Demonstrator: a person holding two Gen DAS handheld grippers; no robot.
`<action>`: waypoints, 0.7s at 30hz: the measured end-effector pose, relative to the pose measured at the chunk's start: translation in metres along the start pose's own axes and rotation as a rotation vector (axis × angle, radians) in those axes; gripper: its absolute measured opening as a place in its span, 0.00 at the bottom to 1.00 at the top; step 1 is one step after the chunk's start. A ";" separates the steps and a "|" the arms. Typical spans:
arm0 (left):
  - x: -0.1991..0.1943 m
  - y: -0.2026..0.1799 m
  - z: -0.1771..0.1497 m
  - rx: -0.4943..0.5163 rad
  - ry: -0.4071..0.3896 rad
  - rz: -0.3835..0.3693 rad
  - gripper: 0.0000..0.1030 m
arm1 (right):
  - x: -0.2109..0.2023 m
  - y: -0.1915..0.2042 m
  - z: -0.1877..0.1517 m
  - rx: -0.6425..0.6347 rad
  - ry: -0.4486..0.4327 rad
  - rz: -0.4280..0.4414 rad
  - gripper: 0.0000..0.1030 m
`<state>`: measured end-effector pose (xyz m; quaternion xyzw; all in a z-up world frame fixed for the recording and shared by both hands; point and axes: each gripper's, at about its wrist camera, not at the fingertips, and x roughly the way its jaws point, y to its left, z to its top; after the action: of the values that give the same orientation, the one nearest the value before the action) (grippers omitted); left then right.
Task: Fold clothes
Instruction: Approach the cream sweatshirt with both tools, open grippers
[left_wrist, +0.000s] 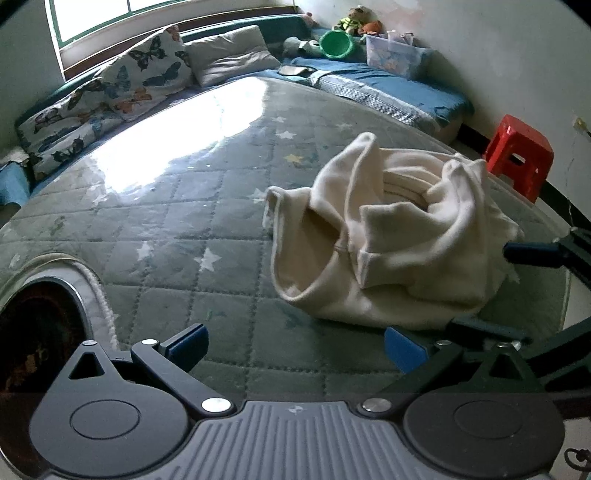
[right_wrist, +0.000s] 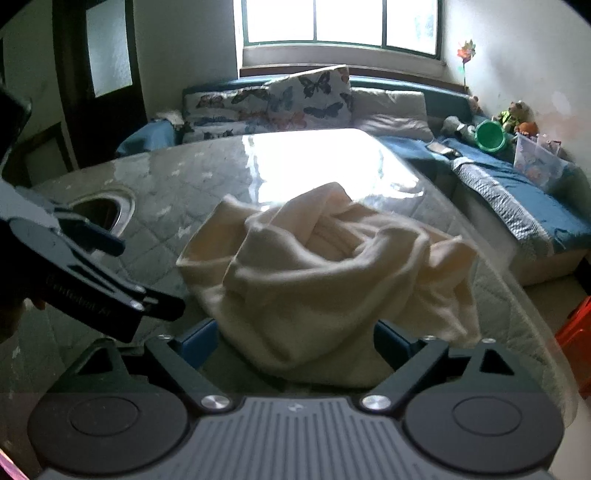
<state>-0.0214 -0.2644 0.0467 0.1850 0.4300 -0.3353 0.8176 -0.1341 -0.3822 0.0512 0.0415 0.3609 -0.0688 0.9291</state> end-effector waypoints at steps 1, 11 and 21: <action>0.000 0.002 0.000 -0.005 -0.003 0.001 1.00 | -0.001 -0.001 0.003 -0.002 -0.012 -0.002 0.89; 0.003 0.004 0.001 -0.008 -0.007 0.018 1.00 | 0.009 0.003 0.026 -0.050 -0.068 0.001 0.78; 0.005 0.011 -0.004 -0.011 -0.002 0.024 1.00 | 0.033 0.007 0.043 -0.073 -0.042 0.055 0.65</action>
<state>-0.0141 -0.2561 0.0404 0.1852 0.4287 -0.3234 0.8230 -0.0801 -0.3843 0.0605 0.0160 0.3422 -0.0306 0.9390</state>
